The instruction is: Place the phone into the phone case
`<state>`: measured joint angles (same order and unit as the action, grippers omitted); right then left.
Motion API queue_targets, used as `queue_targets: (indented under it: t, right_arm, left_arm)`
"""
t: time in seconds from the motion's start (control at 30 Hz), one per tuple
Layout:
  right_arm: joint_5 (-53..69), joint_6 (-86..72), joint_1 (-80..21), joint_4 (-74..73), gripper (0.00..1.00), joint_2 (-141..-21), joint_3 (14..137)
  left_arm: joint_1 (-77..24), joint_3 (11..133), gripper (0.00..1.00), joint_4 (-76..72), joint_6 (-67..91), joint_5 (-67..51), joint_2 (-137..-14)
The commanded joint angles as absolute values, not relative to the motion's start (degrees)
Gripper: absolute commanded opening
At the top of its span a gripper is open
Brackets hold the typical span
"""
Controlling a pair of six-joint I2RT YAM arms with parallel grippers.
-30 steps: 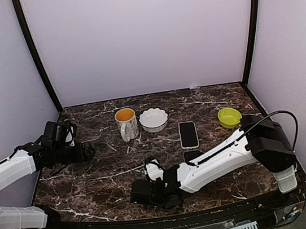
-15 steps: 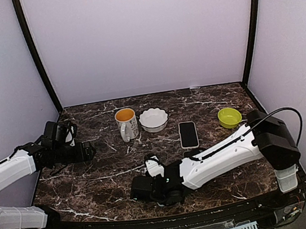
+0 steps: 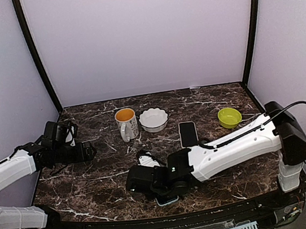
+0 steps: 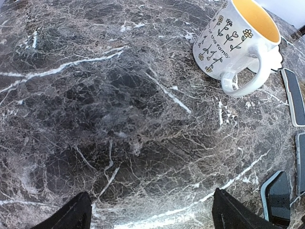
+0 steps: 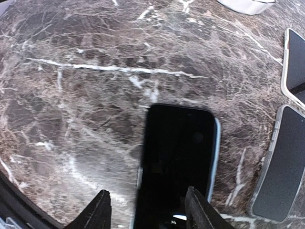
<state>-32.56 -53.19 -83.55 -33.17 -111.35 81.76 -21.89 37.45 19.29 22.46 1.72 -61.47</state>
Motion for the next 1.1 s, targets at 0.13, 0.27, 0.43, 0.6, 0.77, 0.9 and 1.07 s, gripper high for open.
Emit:
queue_targets:
  t: [0.13,0.27,0.43,0.6,0.77,0.9,1.07]
  right_arm:
    - [-34.33,-55.78,-89.04,-57.13,0.37,-128.33,104.66]
    - [-36.18,-59.66,-89.79,-63.22,0.29,-131.40,108.54]
    - [-35.62,-61.05,-90.64,-61.62,0.31,-129.93,106.19]
    - [-34.28,-62.71,-90.80,-61.12,0.31,-128.92,102.83]
    - [-34.88,-62.82,-90.66,-62.29,0.31,-129.49,103.51]
    - [-34.21,-63.45,-89.89,-61.17,0.22,-129.94,101.90]
    - [-32.13,-65.54,-89.30,-58.95,0.16,-129.92,97.06]
  left_arm:
    - [-21.53,36.59,0.90,18.55,21.45,0.70,-61.29]
    - [-21.53,36.56,0.90,18.51,21.45,0.70,-61.34]
    - [-21.53,36.56,0.89,18.54,21.45,0.41,-61.58]
    - [-21.53,36.65,0.89,18.54,21.36,0.20,-61.70]
    - [-21.53,36.62,0.89,18.44,21.38,0.18,-61.57]
    - [-21.53,36.65,0.89,18.65,21.28,0.25,-61.62]
    - [-21.53,36.65,0.88,18.57,21.27,0.61,-61.42]
